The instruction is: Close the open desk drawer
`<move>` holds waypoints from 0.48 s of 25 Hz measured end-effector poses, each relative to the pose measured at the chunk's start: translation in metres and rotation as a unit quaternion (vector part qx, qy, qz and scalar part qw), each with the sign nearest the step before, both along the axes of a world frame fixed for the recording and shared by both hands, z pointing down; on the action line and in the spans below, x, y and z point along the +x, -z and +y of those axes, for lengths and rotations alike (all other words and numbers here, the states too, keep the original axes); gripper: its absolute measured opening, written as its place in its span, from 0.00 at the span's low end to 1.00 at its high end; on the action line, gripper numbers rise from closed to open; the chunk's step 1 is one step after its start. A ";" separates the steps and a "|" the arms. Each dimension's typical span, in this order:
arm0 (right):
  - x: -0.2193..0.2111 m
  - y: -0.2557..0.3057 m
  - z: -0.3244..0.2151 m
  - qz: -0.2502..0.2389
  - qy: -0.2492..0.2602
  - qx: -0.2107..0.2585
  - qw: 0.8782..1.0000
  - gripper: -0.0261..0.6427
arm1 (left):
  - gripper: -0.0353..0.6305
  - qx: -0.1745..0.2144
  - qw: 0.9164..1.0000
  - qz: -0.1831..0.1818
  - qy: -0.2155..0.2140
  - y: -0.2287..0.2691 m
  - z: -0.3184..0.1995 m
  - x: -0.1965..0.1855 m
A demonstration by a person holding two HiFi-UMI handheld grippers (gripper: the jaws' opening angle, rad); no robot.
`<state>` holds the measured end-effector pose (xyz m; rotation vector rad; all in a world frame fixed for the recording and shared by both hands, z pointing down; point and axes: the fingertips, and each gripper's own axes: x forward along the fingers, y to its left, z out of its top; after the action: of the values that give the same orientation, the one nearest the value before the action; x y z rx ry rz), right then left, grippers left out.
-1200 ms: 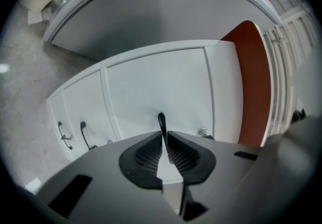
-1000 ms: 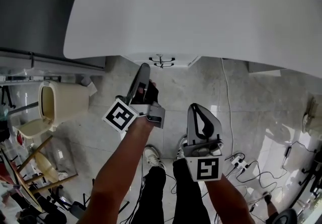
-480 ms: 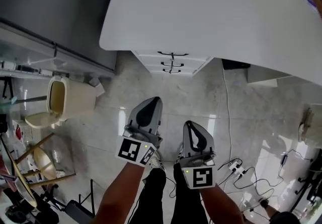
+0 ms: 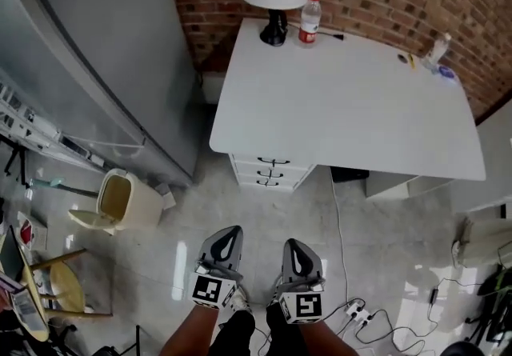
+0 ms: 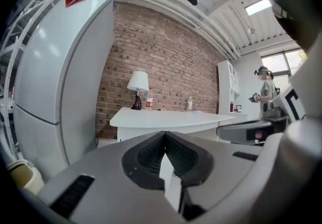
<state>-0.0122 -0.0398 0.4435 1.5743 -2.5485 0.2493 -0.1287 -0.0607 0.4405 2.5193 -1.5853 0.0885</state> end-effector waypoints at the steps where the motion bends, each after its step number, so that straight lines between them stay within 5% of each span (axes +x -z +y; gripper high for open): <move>1: -0.005 0.016 0.000 0.001 0.004 0.003 1.000 0.08 | 0.06 0.000 1.000 0.005 -0.001 0.014 0.000 -0.002; 6: -0.023 0.086 0.021 0.001 0.029 0.012 1.000 0.08 | 0.06 -0.035 0.999 0.036 -0.014 0.068 0.020 0.003; 9: -0.026 0.111 0.034 -0.053 0.029 -0.023 0.998 0.08 | 0.06 -0.068 0.994 0.068 -0.052 0.088 0.043 0.021; 12: -0.025 0.129 0.044 -0.065 0.027 -0.036 0.997 0.08 | 0.06 -0.060 0.994 0.069 -0.065 0.114 0.063 0.030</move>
<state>-0.0368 0.0046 0.3146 1.5087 -2.6423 0.4467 -0.0986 0.0022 0.3260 2.4765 -1.3241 0.0242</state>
